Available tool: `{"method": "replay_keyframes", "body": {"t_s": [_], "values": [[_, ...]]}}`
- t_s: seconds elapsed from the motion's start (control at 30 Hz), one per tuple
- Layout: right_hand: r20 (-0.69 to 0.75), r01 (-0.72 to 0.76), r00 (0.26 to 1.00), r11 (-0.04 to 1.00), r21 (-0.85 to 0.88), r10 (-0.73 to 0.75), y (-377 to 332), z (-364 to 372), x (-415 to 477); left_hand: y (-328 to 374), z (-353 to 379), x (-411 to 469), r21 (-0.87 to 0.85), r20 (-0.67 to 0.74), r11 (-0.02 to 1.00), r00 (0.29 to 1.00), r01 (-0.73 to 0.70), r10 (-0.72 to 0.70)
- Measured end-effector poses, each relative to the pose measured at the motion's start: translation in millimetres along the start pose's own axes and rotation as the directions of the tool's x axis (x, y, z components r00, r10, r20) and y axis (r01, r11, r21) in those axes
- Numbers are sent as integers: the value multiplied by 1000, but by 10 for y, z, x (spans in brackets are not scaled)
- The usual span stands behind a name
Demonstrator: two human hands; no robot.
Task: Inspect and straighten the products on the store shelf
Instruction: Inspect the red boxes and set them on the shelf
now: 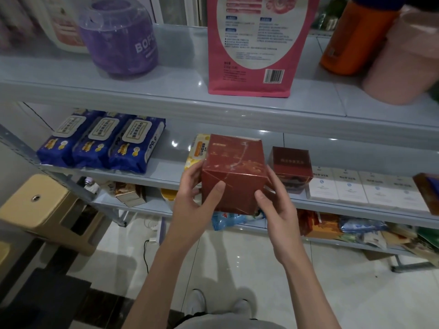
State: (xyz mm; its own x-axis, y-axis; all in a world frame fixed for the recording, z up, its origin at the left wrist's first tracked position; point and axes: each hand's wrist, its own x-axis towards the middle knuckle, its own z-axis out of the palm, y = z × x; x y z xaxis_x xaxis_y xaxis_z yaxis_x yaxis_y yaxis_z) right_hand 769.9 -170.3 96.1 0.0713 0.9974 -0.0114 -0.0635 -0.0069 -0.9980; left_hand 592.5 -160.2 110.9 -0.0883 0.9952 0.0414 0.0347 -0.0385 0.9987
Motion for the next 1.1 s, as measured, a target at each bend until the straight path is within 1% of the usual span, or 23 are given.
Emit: {"method": "replay_keyframes", "body": {"t_s": [0.07,0.13,0.2,0.33,0.4,0.47,0.53,0.63,0.67,0.7,0.77,0.8,0.9,1.0,1.07,1.1], "values": [[8,46,999,998,-48,-45,-24,14,-7,-18,-5,-1,-86,-17,995,998,50,-52],[29,77,997,991,-111,-74,-32,33,-9,-29,-13,1,-144,-32,987,997,72,-77],[54,82,996,985,-153,-75,-14,44,-1,-42,-11,0,-163,-50,984,995,74,-83],[71,67,996,984,-165,-56,-48,69,-8,-85,-19,8,-160,-70,986,995,57,-69],[46,27,999,995,-91,-23,-86,83,-12,-80,-34,6,-153,-53,988,998,36,-44],[-9,-48,999,999,-14,48,-95,84,-3,-75,-54,8,-137,-29,991,1000,-7,3],[-85,-118,989,993,23,119,-77,80,22,-81,-62,17,-63,-18,997,999,-40,39],[-143,-175,969,970,165,200,-7,72,65,-50,-21,37,133,-3,988,997,-81,82],[-158,-174,965,962,212,209,8,66,72,-26,11,40,168,-24,984,998,-60,65],[-171,-165,962,953,256,213,25,55,78,-3,36,41,161,-43,987,999,-12,19],[-164,-152,963,936,318,212,65,24,82,22,49,35,40,-28,988,989,147,-146],[-146,-154,967,933,325,211,83,11,80,23,48,38,-9,-3,982,982,190,-190],[-131,-168,969,946,277,211,116,-4,82,-39,12,30,-89,34,970,974,225,-223],[-135,-187,971,978,90,198,59,-7,101,-22,15,10,-120,25,979,986,167,-165],[-86,-215,974,976,-40,211,7,-38,112,8,8,24,-120,14,985,992,123,-122],[-69,-214,975,975,-64,209,-16,-51,120,9,0,29,-116,-3,987,994,110,-111]]}}
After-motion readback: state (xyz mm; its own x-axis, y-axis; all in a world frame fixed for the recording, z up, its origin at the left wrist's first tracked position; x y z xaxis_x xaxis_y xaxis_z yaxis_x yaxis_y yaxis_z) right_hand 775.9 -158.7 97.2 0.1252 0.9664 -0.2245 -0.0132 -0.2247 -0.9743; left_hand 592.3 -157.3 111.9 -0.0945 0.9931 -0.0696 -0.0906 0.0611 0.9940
